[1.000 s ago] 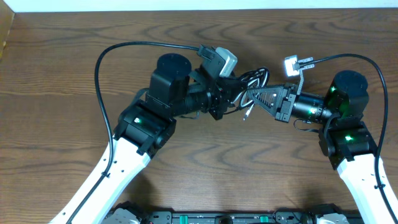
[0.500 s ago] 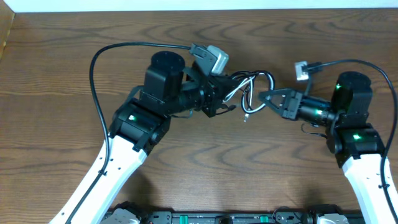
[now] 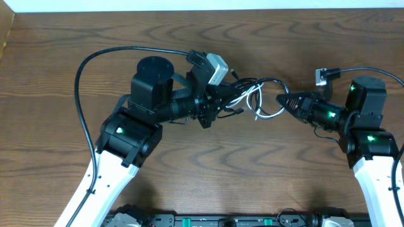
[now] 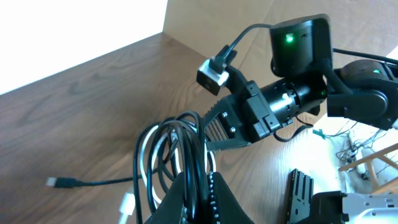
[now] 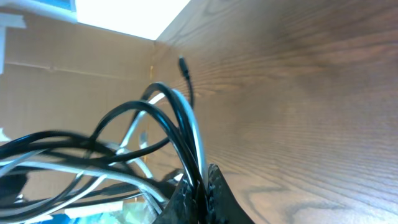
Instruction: Untangle cables
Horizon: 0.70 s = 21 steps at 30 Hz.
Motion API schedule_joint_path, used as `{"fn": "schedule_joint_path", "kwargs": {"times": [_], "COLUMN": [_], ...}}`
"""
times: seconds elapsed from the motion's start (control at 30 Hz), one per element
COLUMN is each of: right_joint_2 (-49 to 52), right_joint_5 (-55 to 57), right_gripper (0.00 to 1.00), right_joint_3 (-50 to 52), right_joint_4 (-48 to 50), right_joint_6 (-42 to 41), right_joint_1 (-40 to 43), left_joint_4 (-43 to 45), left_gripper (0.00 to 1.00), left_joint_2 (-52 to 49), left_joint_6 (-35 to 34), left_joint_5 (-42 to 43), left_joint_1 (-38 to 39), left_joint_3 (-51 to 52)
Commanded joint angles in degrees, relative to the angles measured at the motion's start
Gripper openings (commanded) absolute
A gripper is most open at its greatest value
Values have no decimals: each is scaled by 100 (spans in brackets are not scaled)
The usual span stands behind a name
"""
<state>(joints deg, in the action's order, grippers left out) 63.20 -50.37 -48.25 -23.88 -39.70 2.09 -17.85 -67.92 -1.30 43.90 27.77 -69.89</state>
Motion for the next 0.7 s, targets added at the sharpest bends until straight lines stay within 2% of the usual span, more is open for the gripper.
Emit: {"fn": "schedule_joint_path", "kwargs": {"times": [0.0,0.27,0.67], "right_joint_2": [-28,-28,-28], "right_joint_5": [350,374,1215], "right_gripper": [1,1,1], "right_joint_3": [-39,-39,-39], "right_joint_4": [-170,-745,-1386], "right_joint_6": [212,643,575], "right_joint_1": [66,66,68], "left_joint_4": [81,299,382], "left_gripper": [7,7,7], "left_joint_2": [238,439,444], "left_joint_6": [170,164,-271], "left_joint_5": [199,197,155], "left_joint_1": [-101,-345,-1008], "left_joint_3": [-85,-85,-85]}}
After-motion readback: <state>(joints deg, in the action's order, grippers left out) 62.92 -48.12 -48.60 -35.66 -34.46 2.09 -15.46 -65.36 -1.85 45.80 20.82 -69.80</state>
